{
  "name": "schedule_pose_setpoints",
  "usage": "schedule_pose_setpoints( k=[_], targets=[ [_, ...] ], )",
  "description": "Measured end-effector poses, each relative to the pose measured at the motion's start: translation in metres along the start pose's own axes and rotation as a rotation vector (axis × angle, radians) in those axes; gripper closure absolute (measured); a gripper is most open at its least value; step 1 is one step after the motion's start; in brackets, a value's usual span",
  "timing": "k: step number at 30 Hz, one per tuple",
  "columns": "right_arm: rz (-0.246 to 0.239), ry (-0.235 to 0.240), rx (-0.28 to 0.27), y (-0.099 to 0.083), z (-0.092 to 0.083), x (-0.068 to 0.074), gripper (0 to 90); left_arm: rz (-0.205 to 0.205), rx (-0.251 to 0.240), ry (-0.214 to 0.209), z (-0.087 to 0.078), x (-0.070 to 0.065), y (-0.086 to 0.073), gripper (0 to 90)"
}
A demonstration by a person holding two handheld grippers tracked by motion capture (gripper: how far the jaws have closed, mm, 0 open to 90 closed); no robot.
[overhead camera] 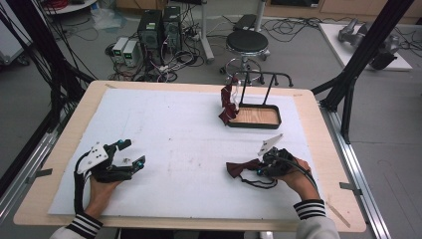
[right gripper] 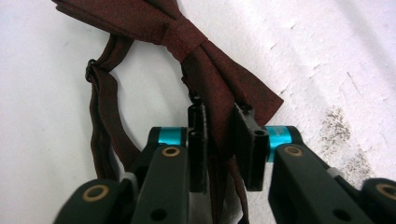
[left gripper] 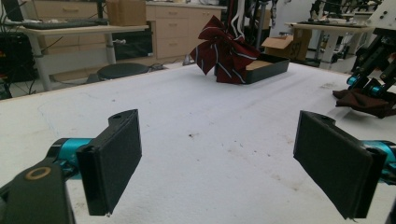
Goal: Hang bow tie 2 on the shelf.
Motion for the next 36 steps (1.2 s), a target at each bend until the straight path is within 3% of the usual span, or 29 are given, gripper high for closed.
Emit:
schedule_pose_setpoints(
  k=[15,24,29,36],
  targets=[
    [0.033,0.002,-0.029,-0.001,-0.005,-0.001,80.9,0.0,0.0,0.0,0.0,0.0,0.0,15.5],
    [0.075,0.001,-0.13,-0.001,-0.016,-0.004,80.9,0.001,0.0,0.0,0.0,0.0,0.0,15.5],
    [0.102,-0.026,-0.18,-0.002,-0.023,-0.006,80.8,0.0,-0.001,0.0,0.0,0.0,0.0,15.6],
    [0.175,-0.055,-0.288,-0.004,-0.034,-0.012,80.7,0.002,0.0,0.001,0.0,0.0,0.0,15.6]
  ],
)
Point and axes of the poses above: each handheld gripper's, and its own axes: z roughly forward along the jaws, y roughly out of its top, x roughly to its left, the point moved 1 cm from there along z, roughly forward along the jaws
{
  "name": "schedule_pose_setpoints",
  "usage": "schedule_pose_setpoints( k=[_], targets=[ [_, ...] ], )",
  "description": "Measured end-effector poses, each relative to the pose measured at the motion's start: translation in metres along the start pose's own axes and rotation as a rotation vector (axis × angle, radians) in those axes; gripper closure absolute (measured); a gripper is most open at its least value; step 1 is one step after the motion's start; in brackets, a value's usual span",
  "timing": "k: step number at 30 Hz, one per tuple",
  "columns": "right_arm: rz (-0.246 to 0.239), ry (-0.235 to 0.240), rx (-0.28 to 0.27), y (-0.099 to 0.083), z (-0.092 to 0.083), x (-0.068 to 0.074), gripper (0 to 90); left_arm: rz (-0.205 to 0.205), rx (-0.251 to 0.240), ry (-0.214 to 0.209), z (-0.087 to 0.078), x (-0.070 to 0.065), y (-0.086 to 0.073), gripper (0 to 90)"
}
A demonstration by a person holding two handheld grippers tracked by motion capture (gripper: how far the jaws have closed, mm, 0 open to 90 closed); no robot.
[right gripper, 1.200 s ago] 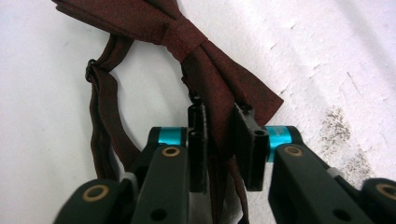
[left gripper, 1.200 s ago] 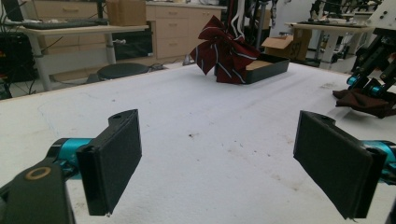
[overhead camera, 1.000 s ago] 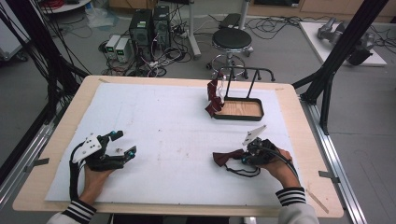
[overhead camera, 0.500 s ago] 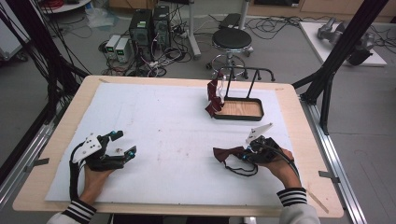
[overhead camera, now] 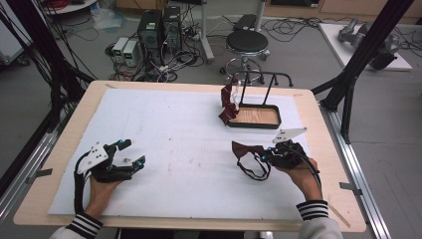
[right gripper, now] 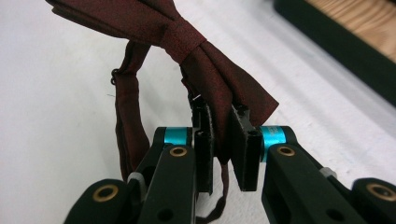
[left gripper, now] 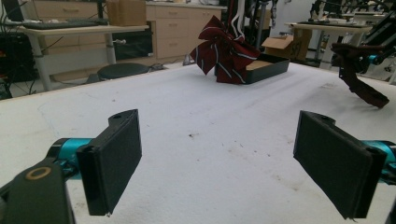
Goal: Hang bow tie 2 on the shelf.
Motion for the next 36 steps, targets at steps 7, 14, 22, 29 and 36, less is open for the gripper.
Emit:
schedule_pose_setpoints(
  k=[7,14,22,29,36],
  targets=[
    [0.044,-0.046,-0.081,0.001,-0.01,-0.004,80.8,0.0,-0.001,-0.001,0.0,0.0,0.0,15.6],
    [0.097,-0.11,-0.171,0.005,-0.021,-0.012,80.8,0.0,-0.002,0.0,0.0,0.0,0.0,15.6],
    [0.17,-0.156,-0.261,0.009,-0.031,-0.018,80.7,0.0,-0.002,-0.001,0.0,0.0,0.0,15.6],
    [0.199,-0.18,-0.315,0.013,-0.034,-0.021,80.7,-0.002,-0.004,0.0,0.0,0.0,0.0,15.6],
    [0.217,-0.221,-0.343,0.021,-0.036,-0.026,80.8,-0.002,-0.002,-0.002,0.0,-0.001,0.0,15.7]
  ],
)
Point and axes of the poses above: each handheld gripper's, and its own axes: z roughly forward along the jaws, y roughly out of its top, x roughly to its left, the point moved 1 cm from there along z, roughly forward along the jaws
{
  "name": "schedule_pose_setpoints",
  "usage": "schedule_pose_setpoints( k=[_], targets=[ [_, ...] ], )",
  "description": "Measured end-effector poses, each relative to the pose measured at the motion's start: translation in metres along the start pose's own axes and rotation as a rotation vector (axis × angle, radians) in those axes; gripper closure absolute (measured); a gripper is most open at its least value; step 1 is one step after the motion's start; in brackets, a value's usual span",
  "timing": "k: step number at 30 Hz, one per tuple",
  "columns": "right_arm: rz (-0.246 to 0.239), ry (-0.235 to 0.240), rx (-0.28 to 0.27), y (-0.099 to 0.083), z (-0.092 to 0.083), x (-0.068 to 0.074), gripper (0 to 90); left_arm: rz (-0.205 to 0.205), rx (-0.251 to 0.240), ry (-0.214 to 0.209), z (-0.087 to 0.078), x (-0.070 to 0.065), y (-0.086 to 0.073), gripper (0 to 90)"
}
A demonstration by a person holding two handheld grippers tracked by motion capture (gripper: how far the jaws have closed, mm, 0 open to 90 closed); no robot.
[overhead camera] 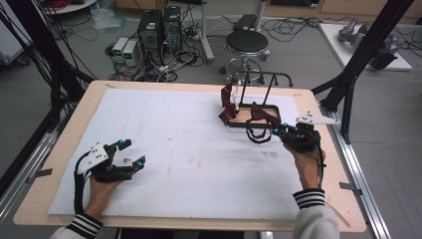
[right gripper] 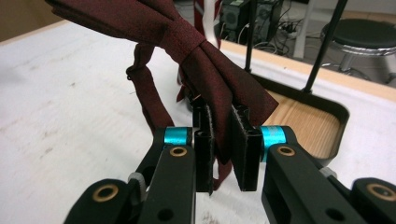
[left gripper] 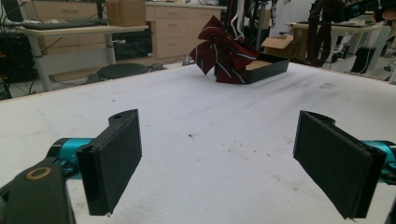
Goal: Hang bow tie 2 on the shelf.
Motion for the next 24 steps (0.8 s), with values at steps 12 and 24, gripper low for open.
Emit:
schedule_pose_setpoints(
  k=[12,24],
  targets=[
    [0.059,-0.04,-0.069,0.018,0.01,0.0,80.8,0.001,-0.001,0.001,0.0,0.0,0.0,15.7],
    [0.152,-0.078,-0.128,0.021,0.02,-0.01,80.8,0.001,0.0,0.001,0.0,0.0,0.0,15.7]
  ],
)
Point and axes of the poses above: each handheld gripper's, and its own axes: z roughly forward along the jaws, y roughly out of its top, x roughly to its left, the point moved 1 cm from there along z, roughly forward along the jaws
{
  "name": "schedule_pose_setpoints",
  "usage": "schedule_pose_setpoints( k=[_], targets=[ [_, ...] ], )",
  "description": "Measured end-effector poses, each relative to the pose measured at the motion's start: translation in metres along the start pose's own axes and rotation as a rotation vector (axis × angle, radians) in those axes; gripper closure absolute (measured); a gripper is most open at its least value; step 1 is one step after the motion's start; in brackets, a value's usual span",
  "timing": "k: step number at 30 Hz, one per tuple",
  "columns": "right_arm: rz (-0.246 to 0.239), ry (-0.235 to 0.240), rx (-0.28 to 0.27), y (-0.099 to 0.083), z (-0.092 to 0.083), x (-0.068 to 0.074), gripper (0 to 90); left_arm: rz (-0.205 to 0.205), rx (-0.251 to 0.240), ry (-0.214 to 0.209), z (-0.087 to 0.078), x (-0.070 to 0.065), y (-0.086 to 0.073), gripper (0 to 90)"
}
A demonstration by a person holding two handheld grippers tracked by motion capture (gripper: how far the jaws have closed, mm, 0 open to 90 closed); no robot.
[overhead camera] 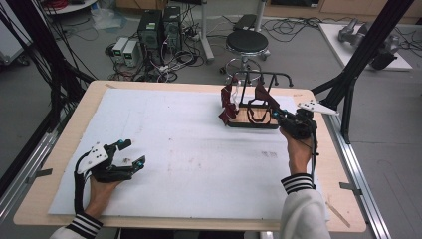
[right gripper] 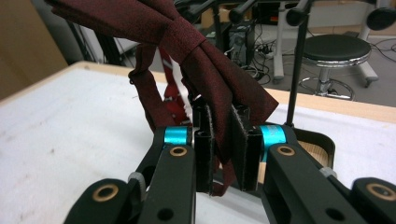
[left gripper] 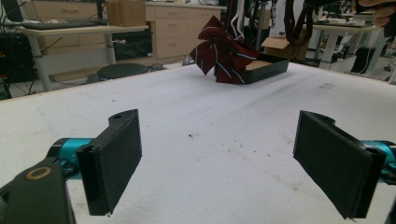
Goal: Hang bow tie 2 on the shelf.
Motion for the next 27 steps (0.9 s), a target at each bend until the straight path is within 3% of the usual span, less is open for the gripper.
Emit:
schedule_pose_setpoints(
  k=[8,18,27],
  targets=[
    [0.039,-0.04,-0.024,0.003,0.007,-0.003,80.8,-0.001,0.001,-0.001,0.0,0.0,0.0,15.7],
    [0.035,-0.067,-0.05,0.016,0.018,0.0,80.8,0.0,0.003,-0.001,0.0,0.0,0.0,15.7],
    [0.066,-0.079,-0.068,0.023,0.028,0.0,80.8,0.0,0.003,-0.001,0.0,0.0,0.0,15.7]
  ],
)
Point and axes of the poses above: each handheld gripper's, and its own axes: z roughly forward along the jaws, y roughly out of its top, x roughly to its left, the point moved 1 cm from there along z, roughly forward along the jaws
